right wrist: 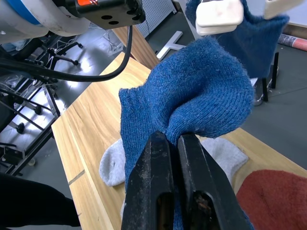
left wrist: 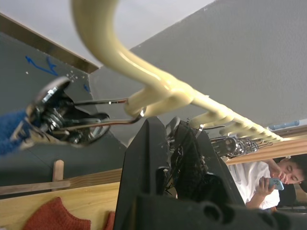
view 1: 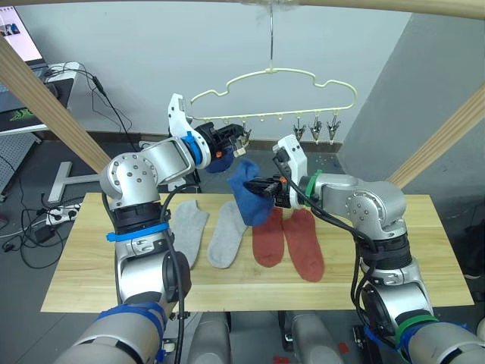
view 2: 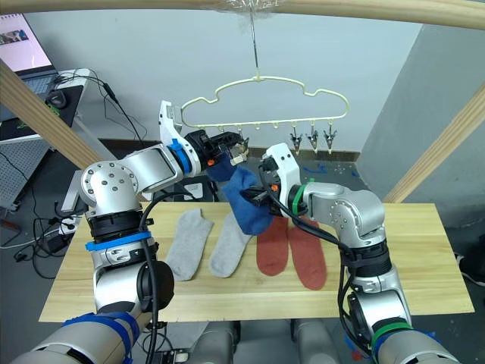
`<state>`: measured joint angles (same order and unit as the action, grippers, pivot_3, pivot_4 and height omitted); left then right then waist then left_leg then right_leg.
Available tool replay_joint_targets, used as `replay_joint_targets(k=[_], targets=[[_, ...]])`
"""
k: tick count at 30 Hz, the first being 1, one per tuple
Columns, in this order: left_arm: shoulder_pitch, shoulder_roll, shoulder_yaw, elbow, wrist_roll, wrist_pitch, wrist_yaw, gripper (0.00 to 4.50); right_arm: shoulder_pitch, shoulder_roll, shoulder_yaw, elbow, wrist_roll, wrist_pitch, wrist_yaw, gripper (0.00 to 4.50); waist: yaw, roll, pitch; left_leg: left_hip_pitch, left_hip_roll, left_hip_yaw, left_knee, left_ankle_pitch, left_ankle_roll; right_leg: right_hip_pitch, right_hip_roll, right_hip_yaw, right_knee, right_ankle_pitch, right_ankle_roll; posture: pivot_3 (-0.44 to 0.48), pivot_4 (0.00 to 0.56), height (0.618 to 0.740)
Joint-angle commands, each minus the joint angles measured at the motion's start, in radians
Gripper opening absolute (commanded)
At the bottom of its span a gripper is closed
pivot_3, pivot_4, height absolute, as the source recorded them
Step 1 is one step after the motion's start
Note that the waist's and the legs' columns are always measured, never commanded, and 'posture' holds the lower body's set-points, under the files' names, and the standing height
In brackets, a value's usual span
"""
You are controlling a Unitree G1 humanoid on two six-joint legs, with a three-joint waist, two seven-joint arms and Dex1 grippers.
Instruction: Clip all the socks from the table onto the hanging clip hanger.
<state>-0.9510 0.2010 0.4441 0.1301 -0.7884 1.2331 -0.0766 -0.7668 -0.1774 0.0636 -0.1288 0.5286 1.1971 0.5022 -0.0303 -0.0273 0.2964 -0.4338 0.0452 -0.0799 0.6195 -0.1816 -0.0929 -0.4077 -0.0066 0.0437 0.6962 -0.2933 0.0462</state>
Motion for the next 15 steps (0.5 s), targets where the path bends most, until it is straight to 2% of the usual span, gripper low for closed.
replay_joint_targets(k=[1, 15], targets=[[-0.023, 0.003, -0.002, -0.013, -0.012, -0.011, -0.003, 0.19, -0.042, 0.013, 0.006, 0.014, 0.003, -0.038, 0.004, 0.05, 0.0, 0.0, 0.0, 0.0, 0.0, 0.0, 0.0, 0.0, 0.0, 0.0, 0.0, 0.0, 0.0, 0.0, 0.0, 0.047, 0.261, 0.74], [-0.013, 0.007, -0.002, -0.025, -0.014, -0.007, -0.002, 0.19, -0.103, 0.024, 0.021, 0.097, -0.002, -0.1, 0.011, 0.05, 0.0, 0.0, 0.0, 0.0, 0.0, 0.0, -0.007, 0.0, 0.0, -0.003, 0.0, 0.0, -0.001, 0.0, 0.0, 0.078, 0.261, 0.74]])
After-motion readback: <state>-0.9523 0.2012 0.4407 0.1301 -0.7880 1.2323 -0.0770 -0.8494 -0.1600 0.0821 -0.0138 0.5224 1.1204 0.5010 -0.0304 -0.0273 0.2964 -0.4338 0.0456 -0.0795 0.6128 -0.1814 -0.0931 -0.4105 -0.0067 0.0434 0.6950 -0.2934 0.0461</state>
